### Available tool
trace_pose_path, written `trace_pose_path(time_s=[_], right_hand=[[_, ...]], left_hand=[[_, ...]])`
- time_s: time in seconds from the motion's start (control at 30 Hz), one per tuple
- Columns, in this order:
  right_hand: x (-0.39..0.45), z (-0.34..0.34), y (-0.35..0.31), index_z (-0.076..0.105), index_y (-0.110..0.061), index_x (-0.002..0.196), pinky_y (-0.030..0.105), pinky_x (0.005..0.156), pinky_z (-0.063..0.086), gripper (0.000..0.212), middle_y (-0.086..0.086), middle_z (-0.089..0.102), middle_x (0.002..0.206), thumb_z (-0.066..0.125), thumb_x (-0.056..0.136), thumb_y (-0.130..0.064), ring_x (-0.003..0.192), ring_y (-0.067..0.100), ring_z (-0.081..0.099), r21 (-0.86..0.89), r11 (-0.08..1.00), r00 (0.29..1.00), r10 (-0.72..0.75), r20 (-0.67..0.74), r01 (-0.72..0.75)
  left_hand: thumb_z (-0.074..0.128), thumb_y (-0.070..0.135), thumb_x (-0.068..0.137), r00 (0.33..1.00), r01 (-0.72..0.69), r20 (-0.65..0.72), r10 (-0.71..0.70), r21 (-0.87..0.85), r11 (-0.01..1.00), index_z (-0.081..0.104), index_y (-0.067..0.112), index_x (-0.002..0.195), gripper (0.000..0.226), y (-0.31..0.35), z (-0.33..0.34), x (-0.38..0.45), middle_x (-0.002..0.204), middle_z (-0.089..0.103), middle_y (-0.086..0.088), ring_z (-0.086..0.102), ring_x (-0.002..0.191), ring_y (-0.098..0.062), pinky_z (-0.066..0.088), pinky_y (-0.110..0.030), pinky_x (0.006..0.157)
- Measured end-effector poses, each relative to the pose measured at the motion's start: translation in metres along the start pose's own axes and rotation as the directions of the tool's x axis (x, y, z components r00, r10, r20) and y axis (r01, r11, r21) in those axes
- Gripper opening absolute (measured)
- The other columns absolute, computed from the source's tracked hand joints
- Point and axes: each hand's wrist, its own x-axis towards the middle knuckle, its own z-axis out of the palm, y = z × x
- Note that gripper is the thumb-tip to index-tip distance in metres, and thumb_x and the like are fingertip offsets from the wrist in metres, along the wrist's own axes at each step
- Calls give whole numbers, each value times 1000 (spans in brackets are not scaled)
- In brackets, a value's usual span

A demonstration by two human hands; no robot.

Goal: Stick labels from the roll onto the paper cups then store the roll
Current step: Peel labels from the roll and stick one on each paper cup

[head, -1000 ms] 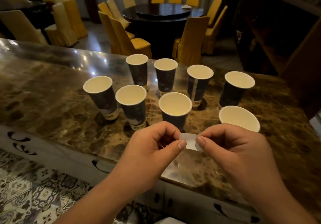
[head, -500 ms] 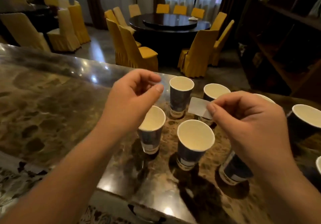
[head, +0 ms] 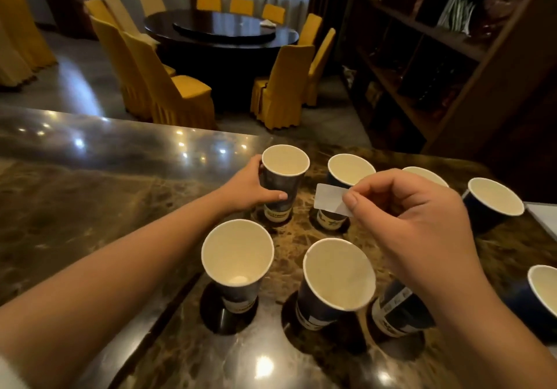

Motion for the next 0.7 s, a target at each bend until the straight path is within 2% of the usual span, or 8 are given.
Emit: trace_pose_path(time_s=[0.07,0.17,0.27,0.4,0.53,0.6,0.7], right_hand=[[2,4,3,67,-38,75,13,62,53,10,-24,67,81,70,79,-29,79,2,64,-12,1000,1000,14,-6,-14],[4,10,6,67,-39,74,14,61,53,11,-24,67,81,70,79,-30,80,2,64,-35,999,1000,24,-10,-24],[5,11,8,67,-38,75,12,61,52,12,-25,67,82,70,80,-28,81,1,63,-46,999,1000,22,-4,-22],[10,6,2,68,-36,76,12,62,52,8,-23,67,84,69,79,-29,83,1,64,19,1000,999,23,-36,-23],[17,-1,-15,69,-28,78,18,58,55,1,-12,69,80,68,78,-27,75,9,65,147,989,999,21,-24,-17],[17,-5,-24,69,-23,79,20,53,53,3,-5,69,75,70,81,-22,68,16,63,247,969,1000,24,-9,-21],[12,-9,-31,68,-20,76,23,49,50,6,1,68,69,72,80,-18,60,20,60,383,923,999,34,37,-45]], left_hand=[[85,28,72,1000,-10,0,10,-52,999,24,20,148,97,-6,4,7,150,41,-4,40,138,-21,37,-29,103],[83,28,74,999,-16,28,18,-59,998,28,20,147,92,-11,7,11,149,44,-4,43,136,-23,40,-38,106],[79,25,79,999,-15,-40,9,-155,988,33,19,144,80,1,-1,7,145,48,-4,47,130,-20,44,-31,98],[71,28,85,988,-98,-153,24,-500,860,34,15,142,69,45,-28,-13,136,55,-6,58,121,-22,48,-43,103],[69,42,78,970,-203,-231,74,-607,768,36,15,138,73,110,-53,-47,130,59,-10,65,112,-22,54,-40,94],[67,45,84,976,-187,-208,62,-658,730,39,15,135,66,135,-55,-69,127,62,-12,68,107,-23,57,-38,88],[63,43,86,997,-74,-61,43,-737,672,43,11,135,63,150,-45,-107,126,62,-19,69,100,-27,58,-38,81]])
